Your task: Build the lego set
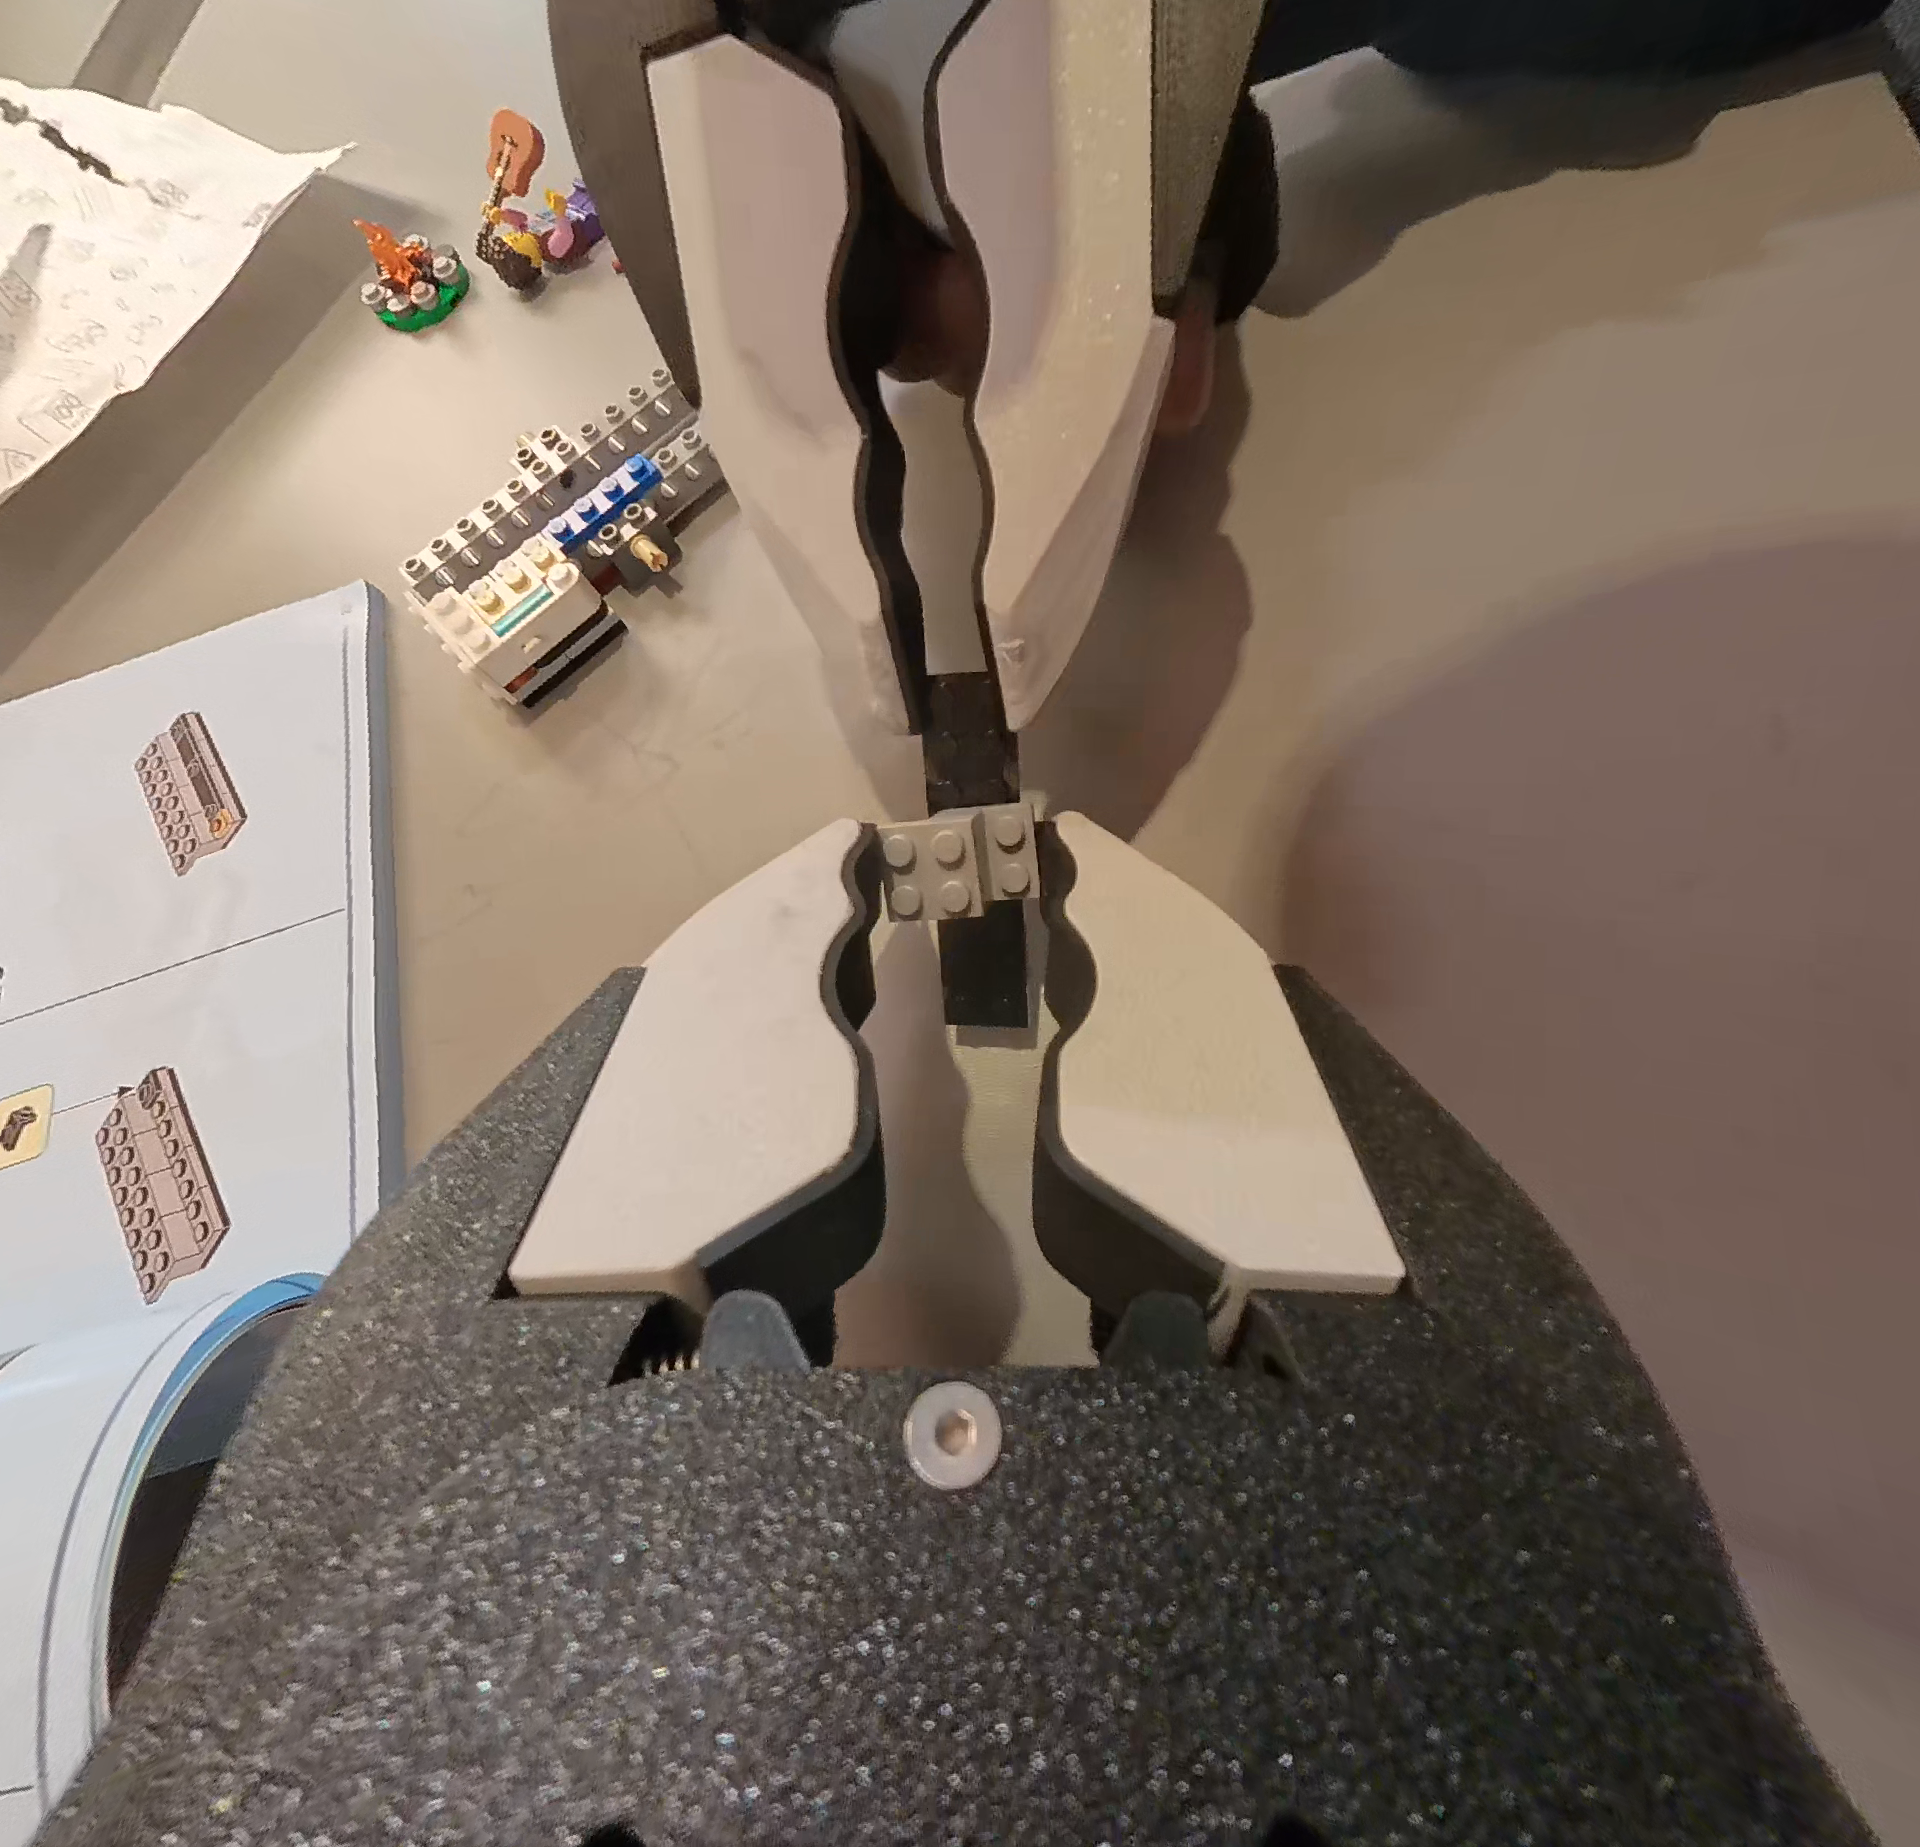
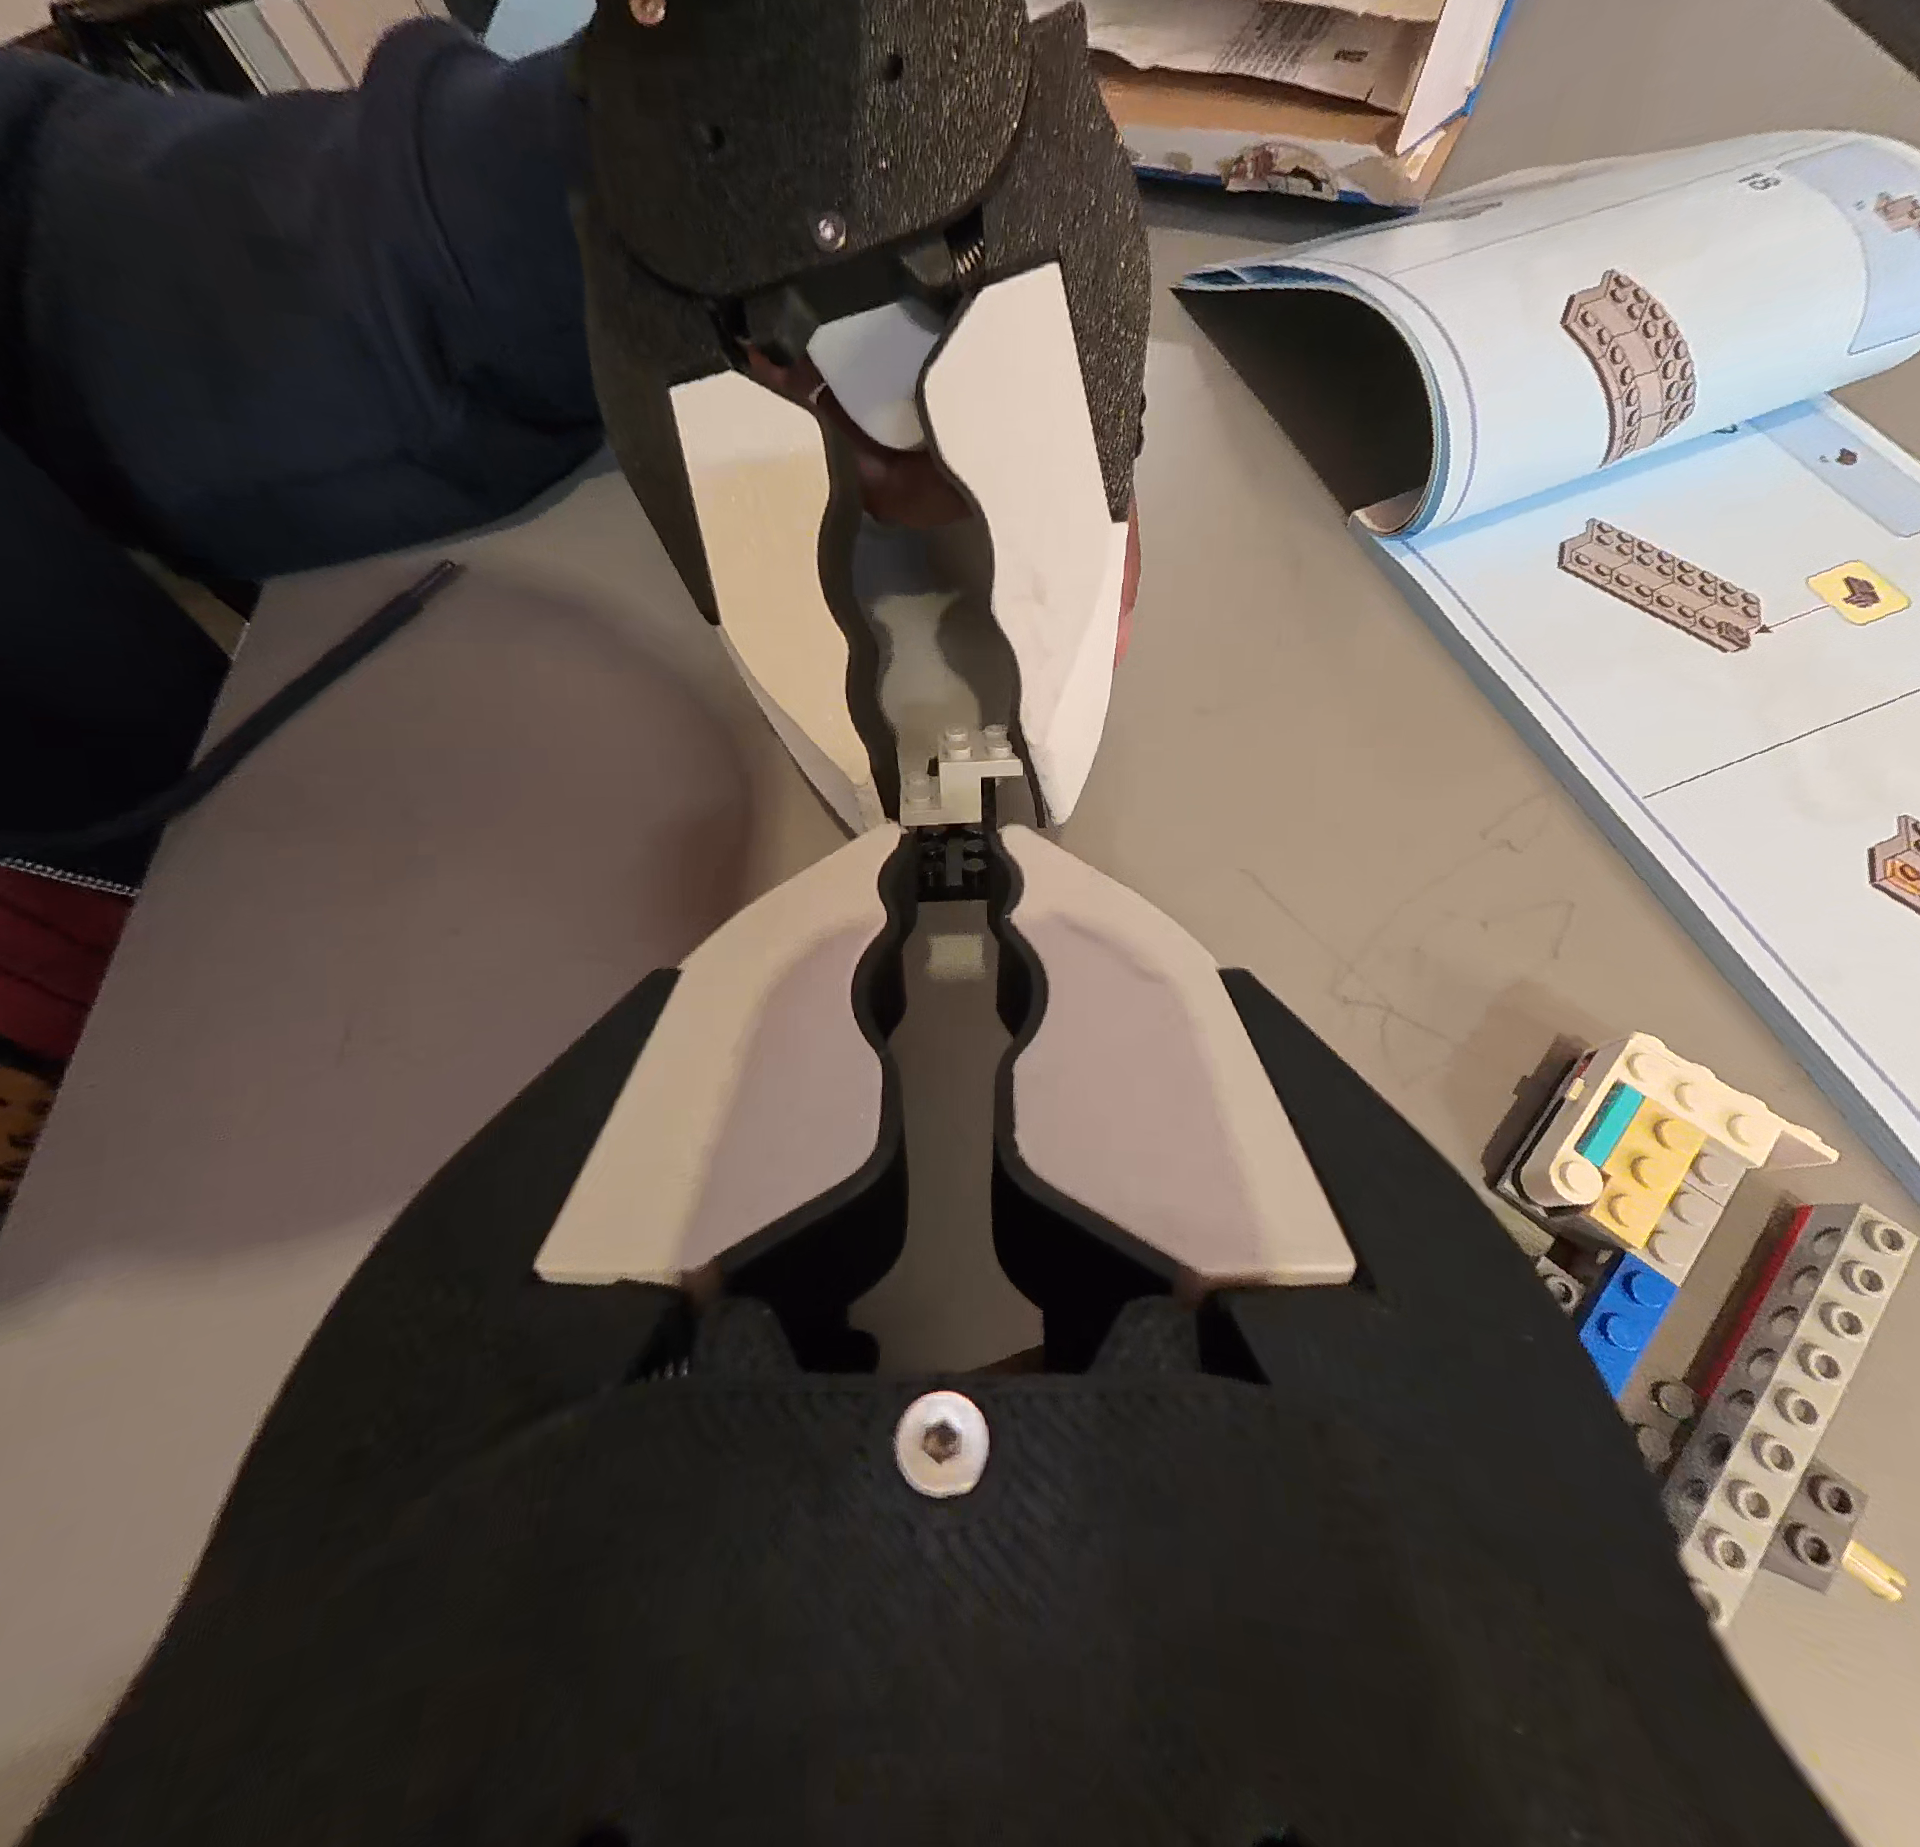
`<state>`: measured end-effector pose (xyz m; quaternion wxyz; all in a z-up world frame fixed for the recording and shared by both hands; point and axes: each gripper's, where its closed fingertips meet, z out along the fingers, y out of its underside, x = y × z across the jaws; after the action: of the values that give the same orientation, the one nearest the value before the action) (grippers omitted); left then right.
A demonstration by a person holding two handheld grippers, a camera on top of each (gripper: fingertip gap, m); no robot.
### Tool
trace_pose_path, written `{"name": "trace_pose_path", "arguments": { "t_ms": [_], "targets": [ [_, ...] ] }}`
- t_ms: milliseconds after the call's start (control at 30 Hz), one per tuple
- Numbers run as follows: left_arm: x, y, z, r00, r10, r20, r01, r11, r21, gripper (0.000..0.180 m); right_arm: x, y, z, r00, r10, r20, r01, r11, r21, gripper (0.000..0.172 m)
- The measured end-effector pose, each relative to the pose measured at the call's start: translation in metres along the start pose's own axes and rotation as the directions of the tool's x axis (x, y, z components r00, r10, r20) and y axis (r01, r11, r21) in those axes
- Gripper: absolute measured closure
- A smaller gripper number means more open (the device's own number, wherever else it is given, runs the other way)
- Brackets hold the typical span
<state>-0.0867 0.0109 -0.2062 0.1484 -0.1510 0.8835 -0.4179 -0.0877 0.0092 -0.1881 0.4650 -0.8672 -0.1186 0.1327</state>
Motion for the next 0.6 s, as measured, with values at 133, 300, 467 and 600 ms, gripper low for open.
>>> {"name": "trace_pose_path", "arguments": {
  "t_ms": [133, 300, 467, 600],
  "targets": [
    [0.0002, 0.0058, 0.0026, 1.000, -0.003, -0.001, 0.003, 0.999, -0.035, 0.152, -0.0016, 0.0017, 0.0029, 1.000, -0.001, 0.004, 0.001, 1.000, -0.006, 0.160],
    [0.0006, 0.0038, 0.0032, 0.999, -0.032, -0.015, 0.031, 0.999, -0.012, 0.152, -0.0013, -0.0007, 0.0037, 1.000, 0.003, 0.005, -0.003, 1.000, 0.011, 0.160],
    [0.0041, 0.0048, 0.0059, 0.998, -0.049, -0.042, 0.048, 0.998, -0.032, 0.152, -0.0032, 0.0002, 0.0067, 1.000, 0.000, 0.013, 0.000, 1.000, 0.010, 0.160],
    [0.0045, 0.0047, 0.0053, 0.994, -0.087, -0.069, 0.085, 0.996, -0.032, 0.152, -0.0019, -0.0013, 0.0064, 1.000, 0.002, 0.006, -0.002, 1.000, 0.021, 0.160]
  ]
}}
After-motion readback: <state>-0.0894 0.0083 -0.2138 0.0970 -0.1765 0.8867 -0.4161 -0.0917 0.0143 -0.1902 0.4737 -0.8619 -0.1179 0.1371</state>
